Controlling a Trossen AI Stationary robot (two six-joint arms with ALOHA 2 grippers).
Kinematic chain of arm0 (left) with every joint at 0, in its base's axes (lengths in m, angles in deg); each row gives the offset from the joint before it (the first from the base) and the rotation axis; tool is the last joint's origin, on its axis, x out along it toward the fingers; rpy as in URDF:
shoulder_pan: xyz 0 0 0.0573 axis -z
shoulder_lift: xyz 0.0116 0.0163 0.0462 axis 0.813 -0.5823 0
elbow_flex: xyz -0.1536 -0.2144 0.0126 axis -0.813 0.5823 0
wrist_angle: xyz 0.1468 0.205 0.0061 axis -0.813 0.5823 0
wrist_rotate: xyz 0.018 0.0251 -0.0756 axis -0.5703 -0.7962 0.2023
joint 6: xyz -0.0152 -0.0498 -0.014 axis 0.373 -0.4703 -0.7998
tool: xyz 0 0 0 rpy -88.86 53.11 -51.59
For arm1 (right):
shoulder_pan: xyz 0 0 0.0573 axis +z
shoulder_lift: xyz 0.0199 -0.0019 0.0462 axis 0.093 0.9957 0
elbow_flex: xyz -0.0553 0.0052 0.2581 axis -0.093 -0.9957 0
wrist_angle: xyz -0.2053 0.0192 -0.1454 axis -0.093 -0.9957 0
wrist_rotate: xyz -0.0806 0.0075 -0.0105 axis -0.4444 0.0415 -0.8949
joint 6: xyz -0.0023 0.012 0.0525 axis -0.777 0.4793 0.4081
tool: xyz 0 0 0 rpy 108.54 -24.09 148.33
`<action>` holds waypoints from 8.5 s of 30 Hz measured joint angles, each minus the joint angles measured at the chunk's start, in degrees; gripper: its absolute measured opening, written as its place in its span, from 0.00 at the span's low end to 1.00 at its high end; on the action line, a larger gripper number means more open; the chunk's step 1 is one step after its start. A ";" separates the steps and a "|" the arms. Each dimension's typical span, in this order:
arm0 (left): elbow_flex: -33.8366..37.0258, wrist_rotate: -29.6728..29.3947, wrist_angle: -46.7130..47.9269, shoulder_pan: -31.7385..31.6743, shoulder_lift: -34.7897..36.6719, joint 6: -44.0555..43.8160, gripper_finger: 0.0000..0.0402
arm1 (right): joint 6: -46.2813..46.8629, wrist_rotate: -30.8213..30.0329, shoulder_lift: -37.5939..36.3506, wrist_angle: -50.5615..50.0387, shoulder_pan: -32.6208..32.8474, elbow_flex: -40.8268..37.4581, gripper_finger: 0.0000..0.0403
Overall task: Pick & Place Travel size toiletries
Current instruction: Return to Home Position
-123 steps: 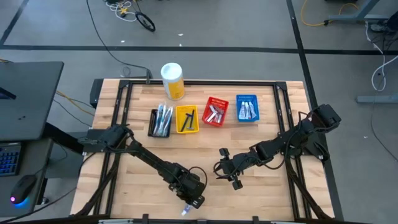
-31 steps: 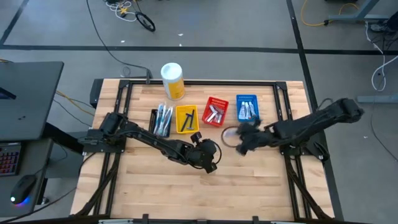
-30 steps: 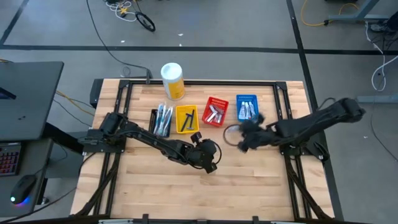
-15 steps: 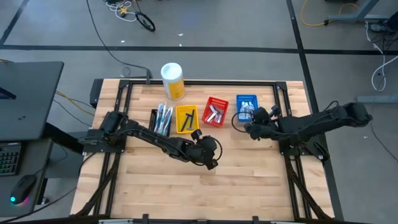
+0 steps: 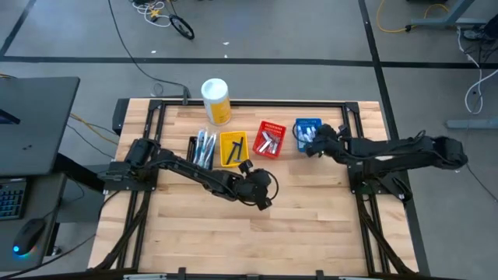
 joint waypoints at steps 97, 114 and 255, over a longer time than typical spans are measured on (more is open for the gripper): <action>80.38 -1.15 -18.70 -0.75 112.38 25.30 0.04 | -34.19 68.14 -53.16 23.64 11.38 -21.49 0.01; 80.43 1.07 -19.18 -0.75 112.38 27.63 0.04 | -31.75 58.41 -53.00 24.90 11.40 -22.16 0.01; 80.47 19.72 -19.27 -0.73 112.38 26.32 0.04 | -30.09 49.46 -52.78 27.99 11.53 -24.92 0.01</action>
